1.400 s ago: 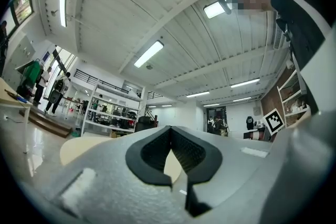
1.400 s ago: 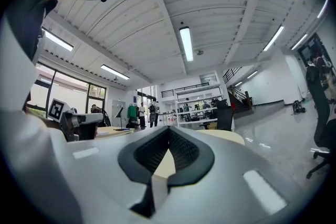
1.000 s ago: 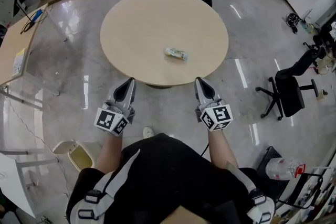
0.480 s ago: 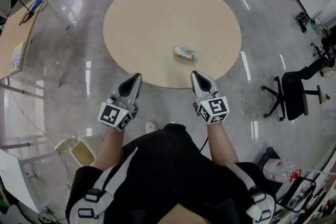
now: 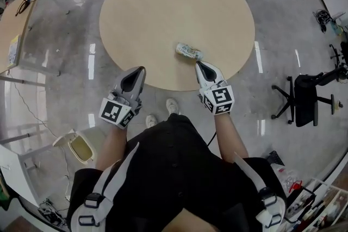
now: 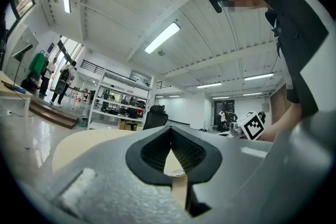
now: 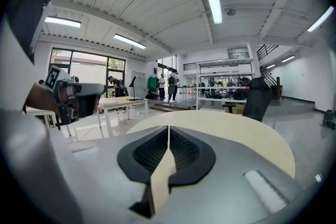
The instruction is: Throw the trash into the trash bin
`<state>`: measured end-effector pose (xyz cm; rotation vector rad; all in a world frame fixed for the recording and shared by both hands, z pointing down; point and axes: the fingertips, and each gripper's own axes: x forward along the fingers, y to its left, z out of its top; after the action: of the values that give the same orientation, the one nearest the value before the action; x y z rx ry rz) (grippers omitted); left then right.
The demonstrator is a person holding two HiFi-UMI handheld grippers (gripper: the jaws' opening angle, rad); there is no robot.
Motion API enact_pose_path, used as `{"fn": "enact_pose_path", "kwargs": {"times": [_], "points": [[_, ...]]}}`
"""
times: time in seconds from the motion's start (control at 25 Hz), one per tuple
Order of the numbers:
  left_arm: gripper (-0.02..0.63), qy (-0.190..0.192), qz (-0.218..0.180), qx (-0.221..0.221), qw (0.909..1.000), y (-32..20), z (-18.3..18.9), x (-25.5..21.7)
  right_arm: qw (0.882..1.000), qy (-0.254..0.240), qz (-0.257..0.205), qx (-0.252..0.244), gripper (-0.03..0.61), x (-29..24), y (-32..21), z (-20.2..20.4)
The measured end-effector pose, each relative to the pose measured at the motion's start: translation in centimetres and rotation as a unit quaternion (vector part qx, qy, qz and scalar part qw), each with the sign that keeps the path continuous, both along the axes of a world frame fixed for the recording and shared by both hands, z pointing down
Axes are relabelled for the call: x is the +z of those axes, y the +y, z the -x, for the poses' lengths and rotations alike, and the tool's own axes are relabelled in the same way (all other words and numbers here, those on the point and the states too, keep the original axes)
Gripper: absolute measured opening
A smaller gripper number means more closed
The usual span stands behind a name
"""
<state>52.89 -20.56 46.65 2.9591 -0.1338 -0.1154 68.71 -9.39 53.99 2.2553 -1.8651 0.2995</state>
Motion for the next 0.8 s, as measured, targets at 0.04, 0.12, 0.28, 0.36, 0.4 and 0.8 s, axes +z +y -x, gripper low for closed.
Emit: {"fn": "enact_pose_path", "kwargs": {"times": [0.04,0.12,0.28,0.36,0.4,0.8], "points": [[0.001,-0.001,0.0,-0.002,1.0,-0.3,-0.7,0.2,1.0,0.003,0.008,-0.007,0.02,0.5,-0.7,-0.7],[0.002,-0.004,0.001,-0.005,1.0,-0.8,-1.9,0.7,0.999,0.008,0.029,-0.024,0.034,1.7,-1.9,-1.4],[0.0,-0.01,0.007,-0.007,0.9999,-1.1,-3.9,1.1,0.995,0.02,0.075,-0.067,0.117,4.1,-4.0,-2.3],[0.002,-0.015,0.012,-0.009,0.9998,-1.1,-4.6,1.3,0.991,0.024,0.101,-0.084,0.137,5.5,-4.8,-2.6],[0.002,-0.017,0.014,-0.011,0.9997,-1.2,-4.9,1.6,0.988,0.024,0.118,-0.093,0.15,6.4,-5.2,-2.8],[0.0,-0.039,0.039,-0.056,0.9969,-2.9,-5.5,4.3,0.926,0.073,0.323,-0.18,0.353,17.0,-7.1,-3.6]]}}
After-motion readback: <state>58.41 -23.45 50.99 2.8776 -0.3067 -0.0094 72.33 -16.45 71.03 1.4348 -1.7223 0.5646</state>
